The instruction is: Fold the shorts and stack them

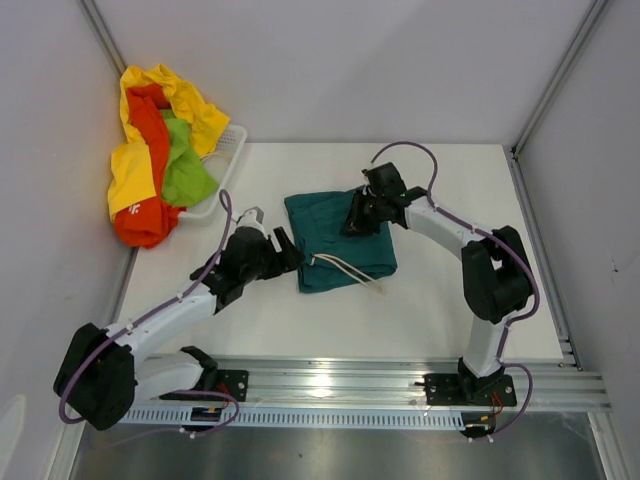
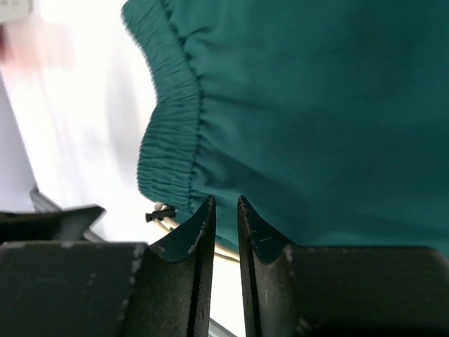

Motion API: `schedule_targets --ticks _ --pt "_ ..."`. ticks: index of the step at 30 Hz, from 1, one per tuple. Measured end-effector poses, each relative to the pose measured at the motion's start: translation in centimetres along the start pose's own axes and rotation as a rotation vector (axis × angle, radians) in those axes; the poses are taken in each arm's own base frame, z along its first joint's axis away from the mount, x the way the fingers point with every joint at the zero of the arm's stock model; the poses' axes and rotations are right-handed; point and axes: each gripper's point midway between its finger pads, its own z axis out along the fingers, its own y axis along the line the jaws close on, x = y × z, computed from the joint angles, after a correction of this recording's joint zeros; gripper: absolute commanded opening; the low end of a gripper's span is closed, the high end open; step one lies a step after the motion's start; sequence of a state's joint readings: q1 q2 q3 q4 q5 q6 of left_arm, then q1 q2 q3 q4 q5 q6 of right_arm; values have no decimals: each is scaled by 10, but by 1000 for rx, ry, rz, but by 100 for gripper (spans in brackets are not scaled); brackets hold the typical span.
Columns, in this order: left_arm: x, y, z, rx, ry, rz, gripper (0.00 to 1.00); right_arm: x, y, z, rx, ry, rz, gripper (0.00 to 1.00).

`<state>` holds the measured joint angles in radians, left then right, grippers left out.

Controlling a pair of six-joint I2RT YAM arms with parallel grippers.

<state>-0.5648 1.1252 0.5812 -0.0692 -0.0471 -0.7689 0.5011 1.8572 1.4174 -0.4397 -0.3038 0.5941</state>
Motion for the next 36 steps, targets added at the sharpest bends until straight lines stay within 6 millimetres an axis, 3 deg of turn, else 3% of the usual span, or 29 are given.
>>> schedule_targets --ticks 4,8,14,17,21,23,26,31,33,36 --pt "-23 -5 1 -19 -22 0 82 9 17 18 -84 18 -30 17" --pt "-38 -17 17 -31 -7 14 80 28 21 48 -115 58 -55 17" --pt "-37 -20 60 -61 60 33 73 102 2 74 -111 144 -50 11" --pt "-23 -11 76 -83 113 35 73 112 12 75 -179 144 -42 11" --pt "-16 -4 81 -99 140 32 73 113 14 66 -179 112 -59 22" --pt "-19 -5 79 -96 132 35 73 113 13 51 -153 104 -67 34" --pt "-25 -8 68 -91 112 48 75 94 21 18 -138 59 -95 55" --pt "-45 -15 35 -68 32 72 75 11 33 -31 -136 -121 -136 63" --pt "-50 -16 25 -63 4 86 75 -20 21 -42 -108 -183 -129 65" --pt "-49 -12 12 -65 -10 96 76 -46 -23 -48 -4 -220 -98 65"
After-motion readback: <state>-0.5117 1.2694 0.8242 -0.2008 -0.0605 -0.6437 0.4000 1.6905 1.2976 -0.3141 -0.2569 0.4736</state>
